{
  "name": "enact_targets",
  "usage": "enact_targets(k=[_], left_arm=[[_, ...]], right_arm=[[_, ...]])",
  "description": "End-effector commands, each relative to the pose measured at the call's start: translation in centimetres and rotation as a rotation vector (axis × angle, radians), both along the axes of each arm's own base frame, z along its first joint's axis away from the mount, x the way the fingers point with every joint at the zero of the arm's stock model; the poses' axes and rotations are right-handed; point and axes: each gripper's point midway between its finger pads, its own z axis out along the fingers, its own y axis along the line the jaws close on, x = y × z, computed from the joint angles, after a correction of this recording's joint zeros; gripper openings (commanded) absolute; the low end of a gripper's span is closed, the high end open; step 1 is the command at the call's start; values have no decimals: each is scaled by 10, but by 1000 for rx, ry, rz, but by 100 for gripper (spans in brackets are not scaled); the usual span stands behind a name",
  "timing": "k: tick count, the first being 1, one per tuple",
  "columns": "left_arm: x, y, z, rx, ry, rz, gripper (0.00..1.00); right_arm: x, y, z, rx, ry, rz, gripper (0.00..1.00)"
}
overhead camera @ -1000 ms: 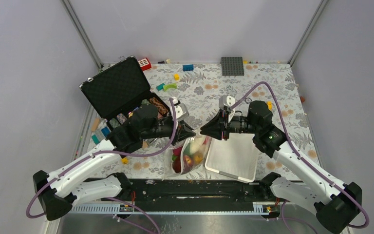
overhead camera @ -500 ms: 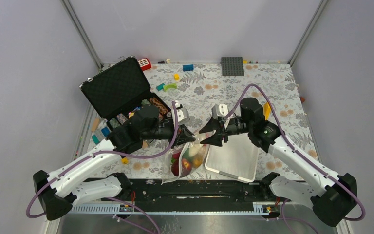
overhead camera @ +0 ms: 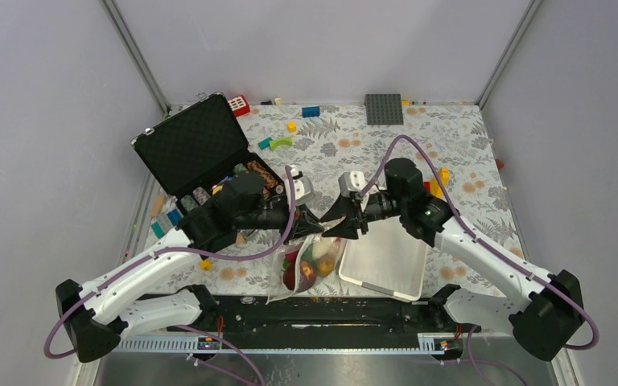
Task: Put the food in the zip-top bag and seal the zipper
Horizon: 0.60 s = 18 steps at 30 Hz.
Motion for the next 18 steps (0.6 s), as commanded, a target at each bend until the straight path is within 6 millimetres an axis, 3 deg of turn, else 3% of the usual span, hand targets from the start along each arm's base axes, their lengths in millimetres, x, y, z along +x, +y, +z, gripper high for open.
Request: enact_targets(k=[1, 7, 12, 18], left_arm=[[-5, -4, 29, -65, -44, -40, 0], [-7, -2, 28, -67, -38, -39, 0], [-7, 1, 25, -56, -15, -12, 0], [7, 12, 3, 15, 54, 132, 0]], right_arm=[[4, 10, 14, 10, -43, 13, 42], [8, 10, 3, -57, -43, -28, 0], [27, 5, 10, -57, -68, -171, 0], [26, 1, 33, 23, -95, -215, 0]])
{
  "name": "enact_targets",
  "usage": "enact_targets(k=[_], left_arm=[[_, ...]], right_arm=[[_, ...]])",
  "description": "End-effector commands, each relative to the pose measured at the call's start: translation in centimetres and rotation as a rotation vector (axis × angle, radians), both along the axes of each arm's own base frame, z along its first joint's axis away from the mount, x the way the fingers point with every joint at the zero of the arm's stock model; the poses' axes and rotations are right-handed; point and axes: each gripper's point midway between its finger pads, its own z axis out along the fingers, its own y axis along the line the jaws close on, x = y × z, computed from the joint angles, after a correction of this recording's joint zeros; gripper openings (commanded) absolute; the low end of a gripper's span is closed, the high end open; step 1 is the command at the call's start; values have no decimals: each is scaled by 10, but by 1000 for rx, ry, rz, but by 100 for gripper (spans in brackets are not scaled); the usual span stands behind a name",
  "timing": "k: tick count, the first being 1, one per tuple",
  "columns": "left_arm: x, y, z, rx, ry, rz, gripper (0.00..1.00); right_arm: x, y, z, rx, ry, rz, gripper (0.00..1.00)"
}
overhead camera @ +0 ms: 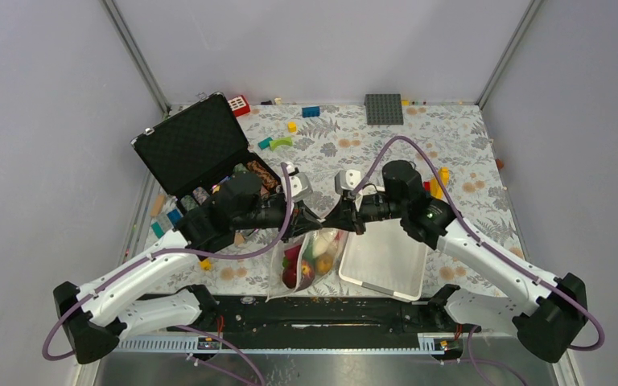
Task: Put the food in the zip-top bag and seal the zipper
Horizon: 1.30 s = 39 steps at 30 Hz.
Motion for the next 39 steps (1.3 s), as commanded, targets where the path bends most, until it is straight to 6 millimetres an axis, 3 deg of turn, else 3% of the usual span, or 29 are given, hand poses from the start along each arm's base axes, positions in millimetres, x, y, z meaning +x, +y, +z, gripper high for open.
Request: enact_targets(k=[1, 8, 25, 39], left_arm=[[9, 12, -3, 30, 38, 135, 0], [23, 28, -23, 88, 49, 261, 0], [7, 51, -33, 107, 248, 400, 0], [-10, 92, -54, 243, 368, 573, 0]], right_arm=[[10, -3, 39, 95, -119, -73, 0], [2, -11, 56, 133, -96, -94, 0], [46, -27, 67, 131, -93, -296, 0], [98, -51, 59, 75, -130, -533, 0]])
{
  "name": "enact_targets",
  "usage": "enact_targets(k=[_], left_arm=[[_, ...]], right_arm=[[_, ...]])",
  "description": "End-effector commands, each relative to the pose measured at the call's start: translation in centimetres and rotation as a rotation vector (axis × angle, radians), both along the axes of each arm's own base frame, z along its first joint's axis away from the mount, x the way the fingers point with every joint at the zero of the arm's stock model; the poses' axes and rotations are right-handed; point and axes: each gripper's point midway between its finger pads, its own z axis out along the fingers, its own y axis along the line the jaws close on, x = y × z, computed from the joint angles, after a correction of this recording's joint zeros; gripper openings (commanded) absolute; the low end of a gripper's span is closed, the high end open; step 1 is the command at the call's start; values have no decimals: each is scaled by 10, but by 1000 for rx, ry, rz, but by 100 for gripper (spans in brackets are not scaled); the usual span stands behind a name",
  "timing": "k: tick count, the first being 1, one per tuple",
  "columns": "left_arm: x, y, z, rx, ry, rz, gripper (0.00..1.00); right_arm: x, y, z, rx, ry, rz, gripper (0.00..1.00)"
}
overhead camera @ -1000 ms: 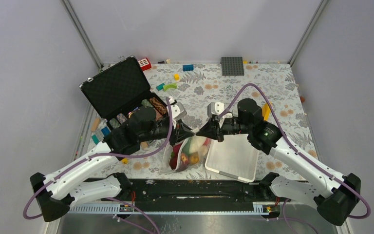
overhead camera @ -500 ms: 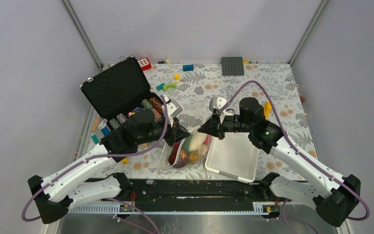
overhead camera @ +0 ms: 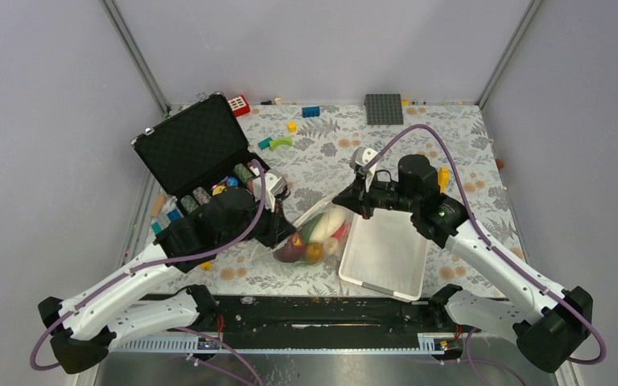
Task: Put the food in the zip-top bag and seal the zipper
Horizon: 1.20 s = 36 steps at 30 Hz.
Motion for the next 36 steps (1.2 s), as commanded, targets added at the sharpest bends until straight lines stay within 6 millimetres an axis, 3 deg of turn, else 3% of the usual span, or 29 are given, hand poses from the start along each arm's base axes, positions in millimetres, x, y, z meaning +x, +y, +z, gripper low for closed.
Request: enact_targets(k=[1, 22, 29, 36], left_arm=[[-17, 37, -25, 154, 104, 71, 0], [-44, 73, -51, 256, 288, 192, 0], [-46, 81, -55, 286, 311, 231, 0], [-64, 97, -72, 386, 398, 227, 0]], right_arm=[[49, -25, 42, 26, -168, -217, 0], [100, -68, 20, -45, -143, -473, 0], [105, -61, 25, 7, -131, -448, 0], [115, -64, 29, -11, -134, -472, 0]])
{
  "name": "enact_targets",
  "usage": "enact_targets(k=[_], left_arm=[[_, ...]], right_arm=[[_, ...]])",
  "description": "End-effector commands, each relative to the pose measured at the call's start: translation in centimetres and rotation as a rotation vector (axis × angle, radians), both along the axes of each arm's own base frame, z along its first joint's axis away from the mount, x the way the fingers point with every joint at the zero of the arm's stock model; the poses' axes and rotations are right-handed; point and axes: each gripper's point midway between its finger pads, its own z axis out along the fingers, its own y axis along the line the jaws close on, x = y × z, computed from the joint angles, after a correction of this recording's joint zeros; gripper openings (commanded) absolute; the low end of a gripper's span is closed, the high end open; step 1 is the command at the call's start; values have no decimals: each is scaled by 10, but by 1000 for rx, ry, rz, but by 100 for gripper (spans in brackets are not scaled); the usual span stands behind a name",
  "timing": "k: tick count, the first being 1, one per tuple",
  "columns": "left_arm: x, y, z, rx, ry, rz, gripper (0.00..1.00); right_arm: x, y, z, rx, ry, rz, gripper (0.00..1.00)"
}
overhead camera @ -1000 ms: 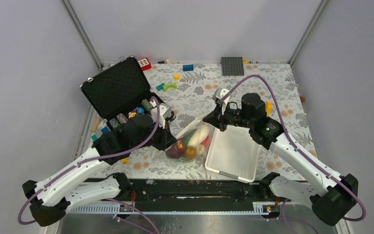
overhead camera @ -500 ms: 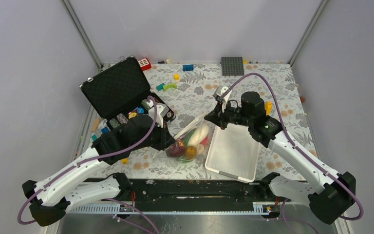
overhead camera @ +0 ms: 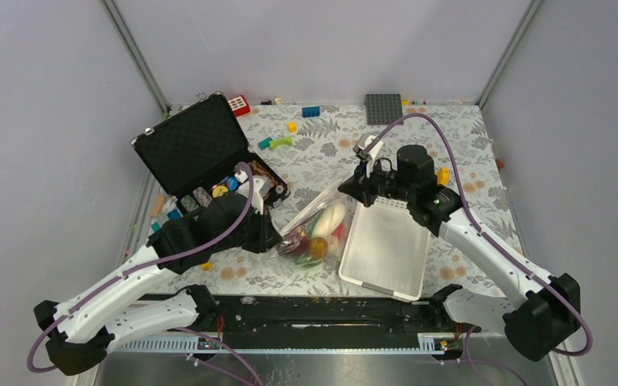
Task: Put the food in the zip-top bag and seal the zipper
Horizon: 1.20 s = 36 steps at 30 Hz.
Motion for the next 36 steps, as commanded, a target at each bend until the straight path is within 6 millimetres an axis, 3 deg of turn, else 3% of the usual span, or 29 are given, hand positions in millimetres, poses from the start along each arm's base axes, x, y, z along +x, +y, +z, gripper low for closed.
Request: enact_targets(k=[1, 10, 17, 20, 24, 26, 33, 36], left_arm=[[-53, 62, -52, 291, 241, -11, 0], [-78, 87, -71, 401, 366, -2, 0], [-67, 87, -66, 386, 316, 41, 0], [-37, 84, -54, 369, 197, 144, 0], [9, 60, -35, 244, 35, 272, 0], [29, 65, -28, 230, -28, 395, 0], [72, 79, 0, 228, -203, 616, 0], [91, 61, 6, 172, -252, 591, 0]], right_arm=[[71, -45, 51, -3, -212, -301, 0], [79, -46, 52, -4, -207, -317, 0], [76, -44, 50, 0, -201, -295, 0], [67, -36, 49, 19, -195, -234, 0], [48, -18, 50, 86, -166, -104, 0], [46, -12, 47, 122, -140, -87, 0], [66, -17, 24, 157, -26, -232, 0], [77, -27, 16, 138, 20, -335, 0]])
